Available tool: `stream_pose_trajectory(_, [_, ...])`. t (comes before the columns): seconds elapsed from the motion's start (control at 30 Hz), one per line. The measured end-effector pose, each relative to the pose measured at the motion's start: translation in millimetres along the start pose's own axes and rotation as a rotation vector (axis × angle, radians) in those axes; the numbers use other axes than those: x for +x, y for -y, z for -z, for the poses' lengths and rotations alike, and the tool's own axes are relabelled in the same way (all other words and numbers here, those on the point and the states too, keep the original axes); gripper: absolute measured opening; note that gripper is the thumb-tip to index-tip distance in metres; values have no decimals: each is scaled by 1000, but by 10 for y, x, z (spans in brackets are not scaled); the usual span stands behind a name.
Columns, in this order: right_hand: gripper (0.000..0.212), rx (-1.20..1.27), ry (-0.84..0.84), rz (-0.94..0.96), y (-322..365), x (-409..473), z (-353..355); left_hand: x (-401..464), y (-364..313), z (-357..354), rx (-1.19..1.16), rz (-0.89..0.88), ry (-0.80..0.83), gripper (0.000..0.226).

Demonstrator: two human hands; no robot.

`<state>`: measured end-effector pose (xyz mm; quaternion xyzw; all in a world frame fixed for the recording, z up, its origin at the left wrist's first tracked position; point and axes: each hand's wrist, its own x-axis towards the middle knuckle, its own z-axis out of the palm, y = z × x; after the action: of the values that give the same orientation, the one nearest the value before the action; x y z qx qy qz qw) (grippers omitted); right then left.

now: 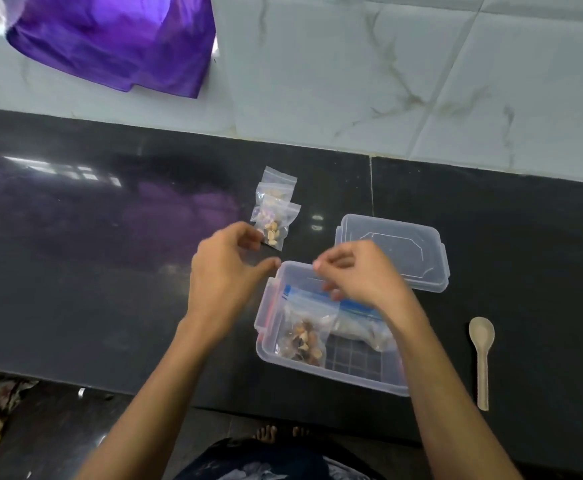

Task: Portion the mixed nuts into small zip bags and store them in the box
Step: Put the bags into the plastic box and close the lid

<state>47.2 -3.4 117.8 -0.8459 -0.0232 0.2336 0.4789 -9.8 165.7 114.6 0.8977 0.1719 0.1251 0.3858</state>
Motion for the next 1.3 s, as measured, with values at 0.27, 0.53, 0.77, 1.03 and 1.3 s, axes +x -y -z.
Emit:
stream_pose_trajectory(0.27, [33, -22, -45, -116, 142, 1369, -340, 1143, 485, -449, -94, 207, 44, 37])
stream_pose_trajectory(0.53, [33, -40, 37, -222, 30, 1738, -611, 1333, 751, -794, -71, 340, 245, 28])
stream_pose_trajectory(0.77, [10, 10, -4, -134, 142, 1773, -556, 1405, 736, -668, -157, 274, 134, 38])
stream_pose_trajectory(1.03, [22, -40, -144, -173, 280, 2015, -572, 1743, 745, -701, -98, 244, 170, 39])
stream_pose_trajectory(1.3, [32, -48, -71, -241, 153, 2016, -616, 1726, 846, -812, -149, 346, 309, 40])
